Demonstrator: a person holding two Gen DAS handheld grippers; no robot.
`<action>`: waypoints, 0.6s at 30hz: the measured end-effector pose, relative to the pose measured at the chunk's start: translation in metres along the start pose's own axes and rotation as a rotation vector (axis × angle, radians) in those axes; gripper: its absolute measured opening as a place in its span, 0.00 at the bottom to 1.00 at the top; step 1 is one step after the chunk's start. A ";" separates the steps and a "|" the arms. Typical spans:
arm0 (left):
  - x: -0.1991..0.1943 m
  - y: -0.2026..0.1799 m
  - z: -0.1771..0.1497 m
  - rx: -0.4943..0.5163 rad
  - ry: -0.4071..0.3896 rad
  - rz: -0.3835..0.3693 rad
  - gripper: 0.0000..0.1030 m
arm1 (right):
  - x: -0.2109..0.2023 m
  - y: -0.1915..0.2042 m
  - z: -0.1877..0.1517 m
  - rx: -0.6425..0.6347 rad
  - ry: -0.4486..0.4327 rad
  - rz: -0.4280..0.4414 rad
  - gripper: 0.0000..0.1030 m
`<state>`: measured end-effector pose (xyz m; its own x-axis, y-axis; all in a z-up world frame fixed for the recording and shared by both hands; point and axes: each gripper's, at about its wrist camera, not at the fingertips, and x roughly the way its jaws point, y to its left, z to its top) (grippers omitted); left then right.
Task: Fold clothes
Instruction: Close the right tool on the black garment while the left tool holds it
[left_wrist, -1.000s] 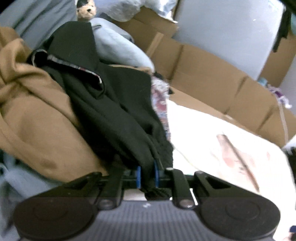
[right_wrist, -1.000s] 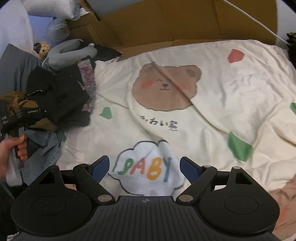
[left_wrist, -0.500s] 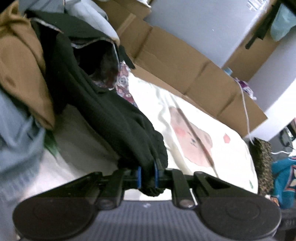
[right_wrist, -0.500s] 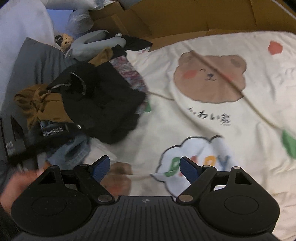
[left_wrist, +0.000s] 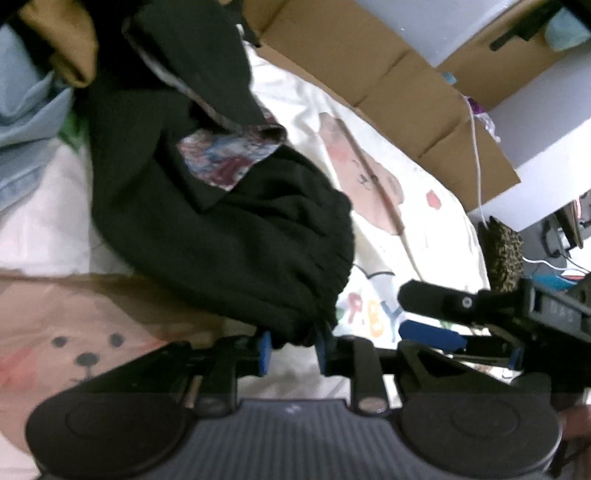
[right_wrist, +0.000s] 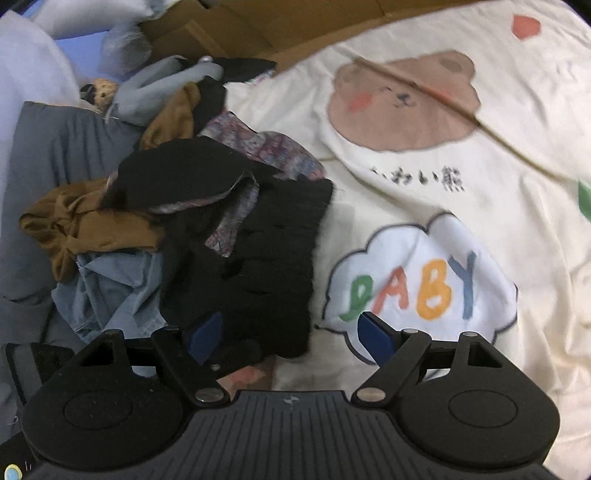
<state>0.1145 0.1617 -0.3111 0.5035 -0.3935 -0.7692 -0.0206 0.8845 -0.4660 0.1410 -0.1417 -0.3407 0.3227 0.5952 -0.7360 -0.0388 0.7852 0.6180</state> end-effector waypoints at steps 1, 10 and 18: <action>0.000 0.001 -0.002 -0.003 0.006 0.008 0.41 | 0.002 -0.003 -0.002 0.010 0.006 0.000 0.80; 0.004 0.035 0.019 -0.027 -0.019 0.121 0.62 | 0.028 0.000 -0.023 0.080 0.065 0.046 0.80; 0.018 0.063 0.064 -0.048 -0.092 0.190 0.66 | 0.057 0.003 -0.036 0.165 0.086 0.095 0.80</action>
<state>0.1776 0.2261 -0.3258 0.5630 -0.1942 -0.8033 -0.1627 0.9269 -0.3382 0.1254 -0.0994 -0.3907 0.2424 0.6830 -0.6891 0.0930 0.6906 0.7172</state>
